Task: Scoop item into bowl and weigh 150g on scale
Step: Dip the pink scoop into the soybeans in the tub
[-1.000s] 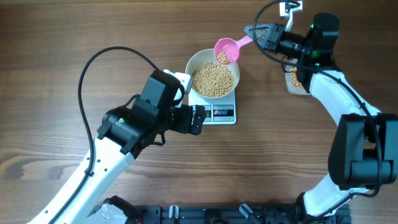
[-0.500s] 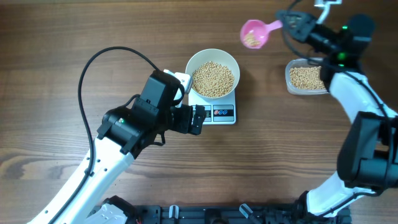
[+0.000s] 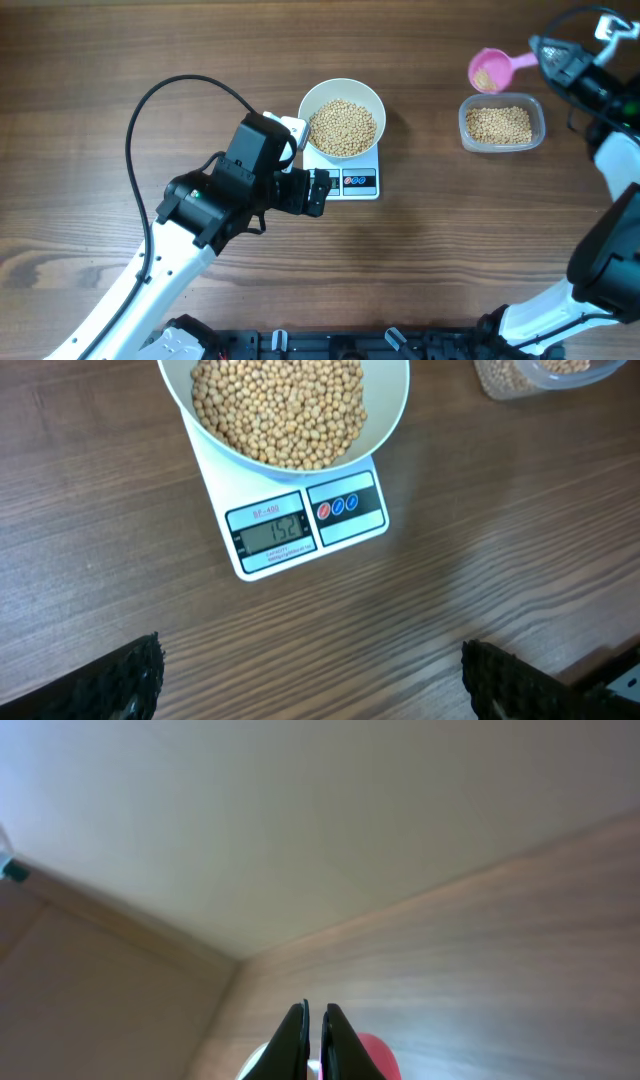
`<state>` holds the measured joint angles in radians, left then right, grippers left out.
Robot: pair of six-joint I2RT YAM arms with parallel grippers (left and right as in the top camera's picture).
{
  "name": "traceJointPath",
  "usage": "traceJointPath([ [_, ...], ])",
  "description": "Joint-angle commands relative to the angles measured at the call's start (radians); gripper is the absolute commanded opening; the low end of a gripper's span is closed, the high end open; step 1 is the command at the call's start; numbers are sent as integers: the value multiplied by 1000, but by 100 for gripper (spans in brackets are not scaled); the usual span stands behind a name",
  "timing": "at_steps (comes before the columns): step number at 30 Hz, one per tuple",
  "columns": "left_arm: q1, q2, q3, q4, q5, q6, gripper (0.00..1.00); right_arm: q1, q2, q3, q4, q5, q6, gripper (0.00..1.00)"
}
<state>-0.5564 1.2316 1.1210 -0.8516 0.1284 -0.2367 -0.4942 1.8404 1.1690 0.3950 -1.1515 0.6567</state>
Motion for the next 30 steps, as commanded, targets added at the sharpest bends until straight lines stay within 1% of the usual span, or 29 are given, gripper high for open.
traceJointPath([
  [1, -5, -1, -3, 3, -10, 21, 100, -50, 14, 11, -101, -54, -185, 4],
  [5, -5, -1, -3, 3, -10, 21, 100, -82, 14, 11, -183, -20, -266, 4],
  [12, -5, -1, -3, 3, -10, 21, 100, -86, -2, 11, -208, 5, -325, 4],
  [15, -5, -1, -3, 3, -10, 21, 100, -86, -31, 11, -263, 78, -404, 4],
  [20, -5, -1, -3, 3, -10, 21, 100, -86, -96, 11, -431, 231, -577, 4],
  [23, -5, -1, -3, 3, -10, 21, 100, -86, -127, 11, -513, 258, -663, 4],
  [28, -5, -1, -3, 3, -10, 21, 100, -61, -148, 11, -573, 303, -776, 4],
  [30, -5, -1, -3, 3, -10, 21, 100, -33, -150, 11, -581, 362, -811, 4],
])
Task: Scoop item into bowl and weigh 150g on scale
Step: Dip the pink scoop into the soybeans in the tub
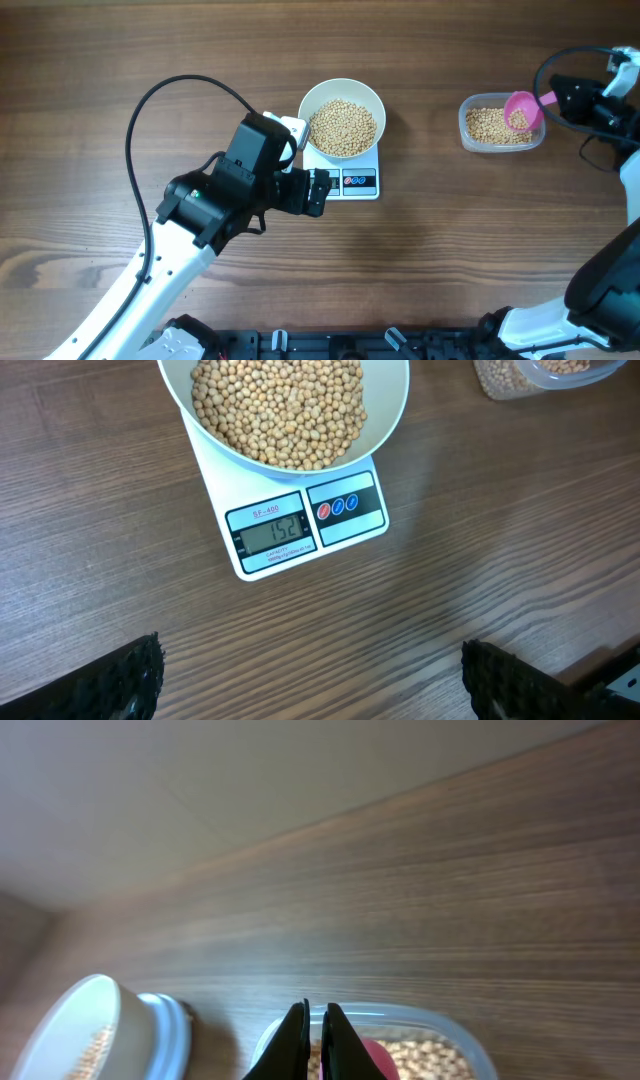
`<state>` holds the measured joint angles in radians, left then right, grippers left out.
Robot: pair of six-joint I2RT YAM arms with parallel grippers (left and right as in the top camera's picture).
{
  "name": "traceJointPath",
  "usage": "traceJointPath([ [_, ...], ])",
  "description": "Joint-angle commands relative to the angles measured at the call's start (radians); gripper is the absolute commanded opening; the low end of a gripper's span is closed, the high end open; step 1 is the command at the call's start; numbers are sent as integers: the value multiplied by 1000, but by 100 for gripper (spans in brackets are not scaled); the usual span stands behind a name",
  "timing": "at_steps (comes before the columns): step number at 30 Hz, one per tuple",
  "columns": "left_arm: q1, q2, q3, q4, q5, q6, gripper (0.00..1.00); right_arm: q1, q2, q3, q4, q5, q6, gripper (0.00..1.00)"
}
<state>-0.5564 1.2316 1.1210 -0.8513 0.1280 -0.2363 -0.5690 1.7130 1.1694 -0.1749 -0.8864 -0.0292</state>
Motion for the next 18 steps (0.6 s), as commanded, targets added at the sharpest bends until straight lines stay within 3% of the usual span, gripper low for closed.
traceJointPath([
  [1, -5, -1, -3, 3, -9, 20, 100, 60, -23, 10, -15, 129, -145, 4],
  [10, -5, -1, -3, 3, -9, 20, 100, 269, -29, 10, -63, 504, -368, 4],
  [18, -5, -1, -3, 3, -9, 20, 100, 360, -63, 10, -71, 651, -462, 4],
])
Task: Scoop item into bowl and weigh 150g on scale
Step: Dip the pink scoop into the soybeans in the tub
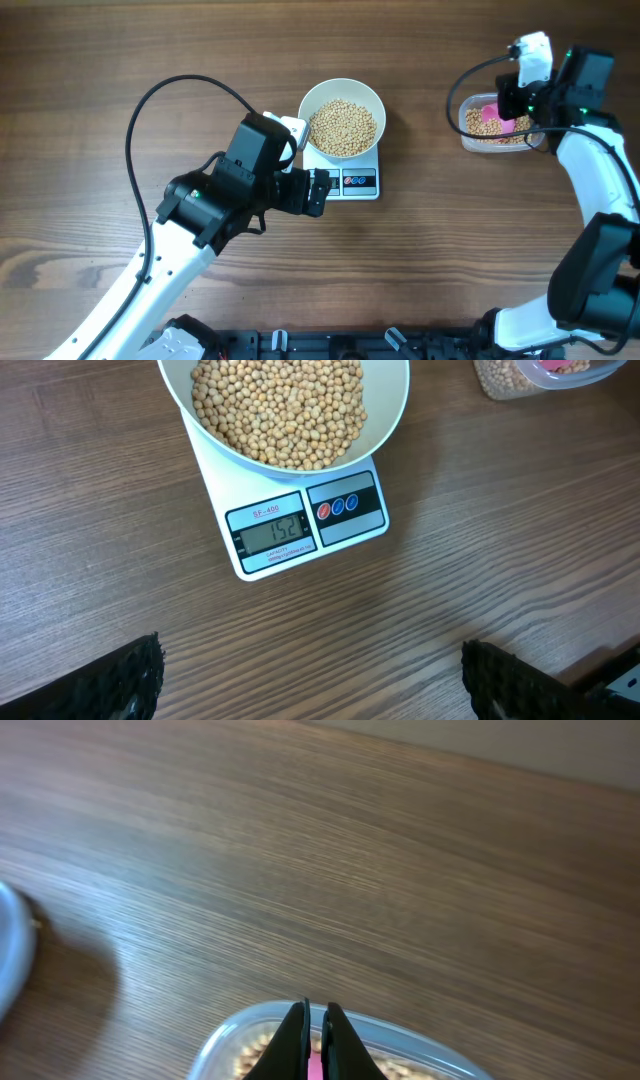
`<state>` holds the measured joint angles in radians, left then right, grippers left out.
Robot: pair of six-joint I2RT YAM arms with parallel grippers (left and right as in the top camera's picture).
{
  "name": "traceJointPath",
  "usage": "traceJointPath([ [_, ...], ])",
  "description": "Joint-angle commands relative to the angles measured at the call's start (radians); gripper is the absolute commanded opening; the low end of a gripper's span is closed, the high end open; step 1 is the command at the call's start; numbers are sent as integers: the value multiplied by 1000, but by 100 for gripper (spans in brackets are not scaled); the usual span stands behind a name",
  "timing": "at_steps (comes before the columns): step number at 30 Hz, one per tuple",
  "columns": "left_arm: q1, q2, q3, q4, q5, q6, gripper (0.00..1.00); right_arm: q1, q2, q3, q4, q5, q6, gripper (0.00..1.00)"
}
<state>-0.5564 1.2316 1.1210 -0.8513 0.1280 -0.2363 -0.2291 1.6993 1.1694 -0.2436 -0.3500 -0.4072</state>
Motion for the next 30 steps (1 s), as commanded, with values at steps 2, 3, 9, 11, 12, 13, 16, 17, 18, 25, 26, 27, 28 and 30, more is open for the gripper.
traceJointPath([
  [2, -5, -1, -3, 3, -9, 20, 100, 27, -63, 10, -3, 145, -92, 4],
  [3, -5, -1, -3, 3, -9, 20, 100, 30, -72, 10, -4, 165, -91, 4],
  [9, -5, -1, -3, 3, -9, 20, 100, 30, -128, 10, -11, 177, -90, 4],
  [11, -5, -1, -3, 3, -9, 20, 100, 31, -141, 10, -21, 177, -90, 5],
  [12, -5, -1, -3, 3, -9, 20, 100, 31, -144, 10, -29, 177, -90, 4],
  [13, -5, -1, -3, 3, -9, 20, 100, 32, -146, 10, -43, 177, -92, 4],
  [16, -5, -1, -3, 3, -9, 20, 100, 38, -145, 10, -87, 177, -126, 4],
  [17, -5, -1, -3, 3, -9, 20, 100, 43, -145, 10, -106, 177, -163, 4],
  [18, -5, -1, -3, 3, -9, 20, 100, 48, -145, 10, -114, 179, -191, 4],
  [25, -5, -1, -3, 3, -9, 20, 100, 97, -145, 10, -100, 259, -226, 4],
  [26, -5, -1, -3, 3, -9, 20, 100, 107, -145, 10, -97, 273, -232, 4],
  [27, -5, -1, -3, 3, -9, 20, 100, 114, -145, 10, -94, 281, -239, 4],
  [28, -5, -1, -3, 3, -9, 20, 100, 122, -145, 10, -92, 287, -248, 4],
  [30, -5, -1, -3, 3, -9, 20, 100, 137, -145, 10, -86, 293, -244, 4],
])
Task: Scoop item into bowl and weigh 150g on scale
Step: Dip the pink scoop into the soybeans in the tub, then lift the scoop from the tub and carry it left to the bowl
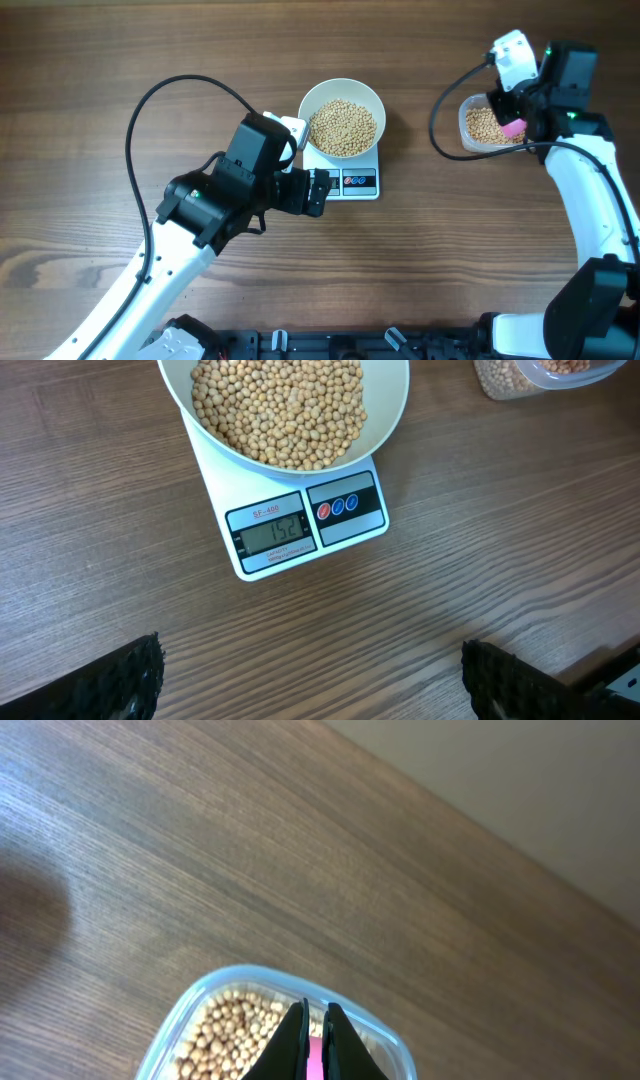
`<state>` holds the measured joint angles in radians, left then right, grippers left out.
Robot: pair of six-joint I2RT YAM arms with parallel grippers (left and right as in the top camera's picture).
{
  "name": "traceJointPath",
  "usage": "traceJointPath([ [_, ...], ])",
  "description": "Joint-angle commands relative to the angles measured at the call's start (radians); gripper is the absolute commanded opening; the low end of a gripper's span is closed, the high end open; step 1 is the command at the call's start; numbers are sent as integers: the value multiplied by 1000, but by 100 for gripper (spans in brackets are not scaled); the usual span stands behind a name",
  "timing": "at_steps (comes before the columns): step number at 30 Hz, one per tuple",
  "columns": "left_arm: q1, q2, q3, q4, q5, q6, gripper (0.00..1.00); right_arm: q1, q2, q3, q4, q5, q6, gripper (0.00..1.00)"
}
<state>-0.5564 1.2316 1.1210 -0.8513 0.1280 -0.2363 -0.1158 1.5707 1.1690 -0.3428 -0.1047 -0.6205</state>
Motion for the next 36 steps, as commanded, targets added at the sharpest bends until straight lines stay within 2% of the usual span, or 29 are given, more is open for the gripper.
traceJointPath([
  [1, -5, -1, -3, 3, -9, 20, 100, 28, -17, 11, 12, 48, -27, 4],
  [4, -5, -1, -3, 3, -9, 20, 100, 29, -17, 11, 14, 45, 50, 4],
  [8, -5, -1, -3, 3, -9, 20, 100, 26, -17, 11, 16, 31, 250, 4],
  [15, -5, -1, -3, 3, -9, 20, 100, 7, -21, 11, 43, -145, 475, 4],
  [29, -5, -1, -3, 3, -9, 20, 100, -74, -106, 11, 71, -159, 505, 4],
  [33, -5, -1, -3, 3, -9, 20, 100, -74, -114, 11, 108, -313, 567, 4],
  [36, -5, -1, -3, 3, -9, 20, 100, -73, -114, 11, 204, -481, 686, 4],
])
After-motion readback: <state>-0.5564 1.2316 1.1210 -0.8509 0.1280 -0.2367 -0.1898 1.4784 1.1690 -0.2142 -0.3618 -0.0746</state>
